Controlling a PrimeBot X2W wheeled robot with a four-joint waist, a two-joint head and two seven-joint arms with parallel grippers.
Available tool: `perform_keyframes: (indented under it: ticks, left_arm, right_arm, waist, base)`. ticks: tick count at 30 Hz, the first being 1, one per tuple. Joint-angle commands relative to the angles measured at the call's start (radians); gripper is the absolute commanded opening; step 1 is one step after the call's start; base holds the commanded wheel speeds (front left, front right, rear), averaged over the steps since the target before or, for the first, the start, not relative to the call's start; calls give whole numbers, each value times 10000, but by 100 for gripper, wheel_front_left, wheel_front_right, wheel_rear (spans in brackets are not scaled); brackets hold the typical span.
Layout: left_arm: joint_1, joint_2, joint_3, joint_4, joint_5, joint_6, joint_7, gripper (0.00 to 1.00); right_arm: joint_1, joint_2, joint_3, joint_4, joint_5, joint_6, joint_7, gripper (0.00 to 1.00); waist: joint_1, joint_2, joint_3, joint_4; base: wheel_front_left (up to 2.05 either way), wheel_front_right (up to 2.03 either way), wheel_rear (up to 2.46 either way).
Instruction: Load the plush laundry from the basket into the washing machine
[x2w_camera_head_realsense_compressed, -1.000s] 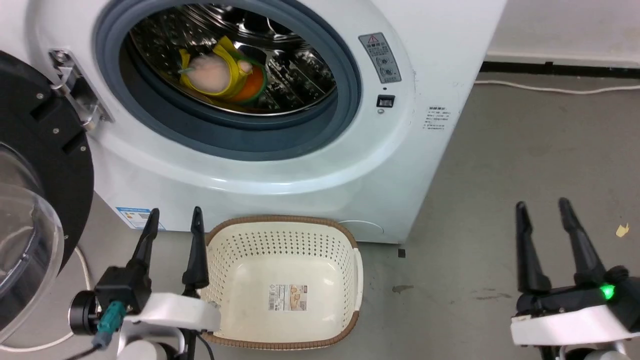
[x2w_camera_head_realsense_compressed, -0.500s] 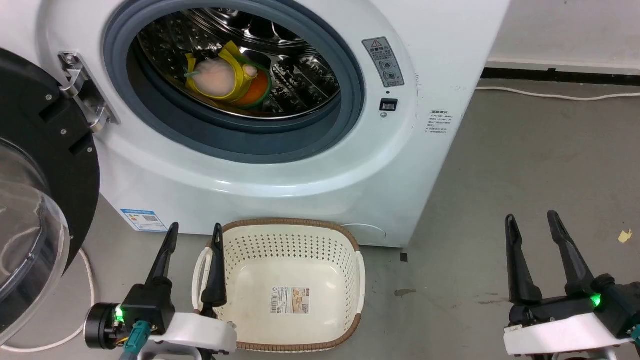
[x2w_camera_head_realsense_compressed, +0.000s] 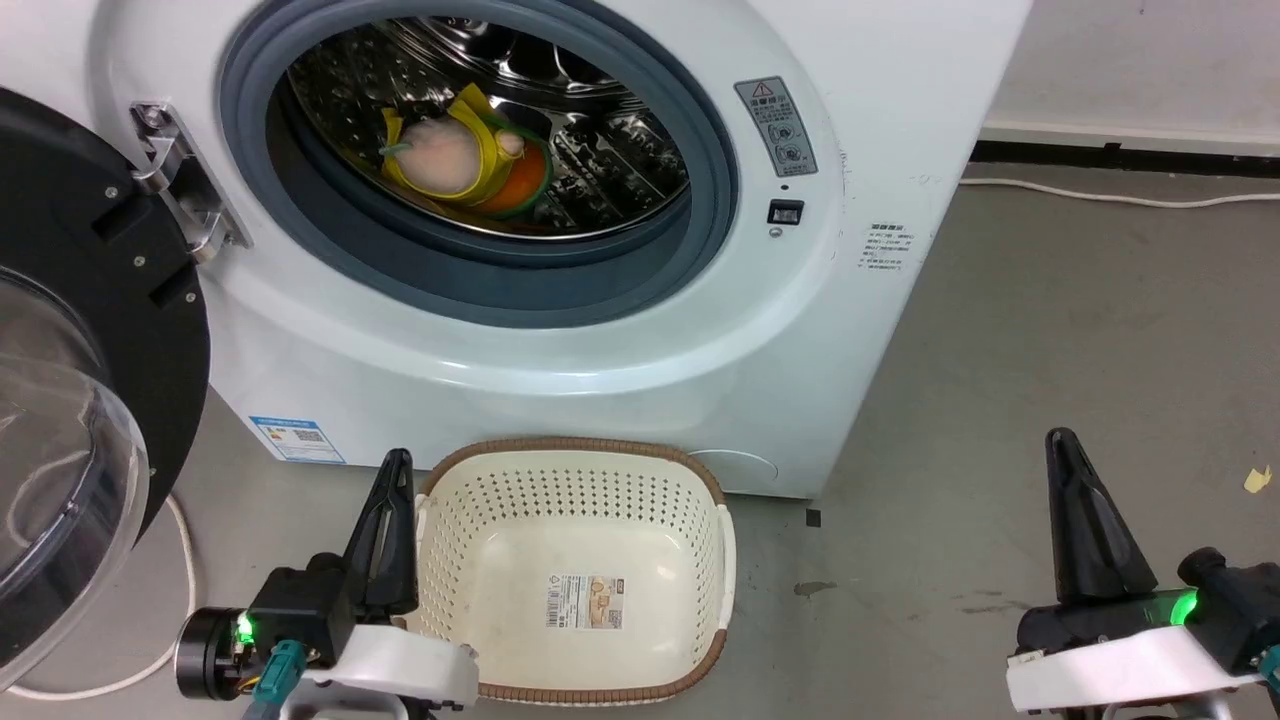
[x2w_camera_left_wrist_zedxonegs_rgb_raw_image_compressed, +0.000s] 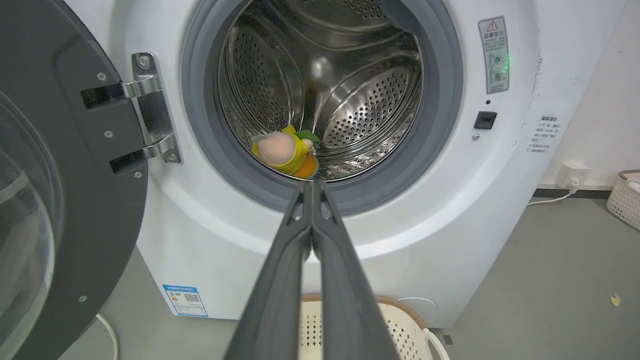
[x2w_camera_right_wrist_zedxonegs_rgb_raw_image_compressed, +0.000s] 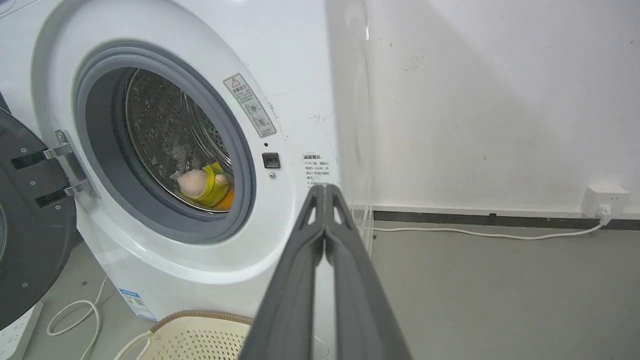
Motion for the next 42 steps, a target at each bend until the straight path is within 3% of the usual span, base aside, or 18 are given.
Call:
perform_keyframes:
  ticks: [1,42]
  left_arm:
    - [21,-6,12,-17,43,-5,34,0]
    - [160,-52,214,-171,333,-53,851,0]
  right_arm:
    - [-1,0,7,28,-80,0,61,0]
    - [-9,-2,57,231,-636,-3,883,0]
  waist:
    - [0,0,-13,1]
    - [0,0,-437,52]
  base:
    - [0,0,0]
    - [0,0,0]
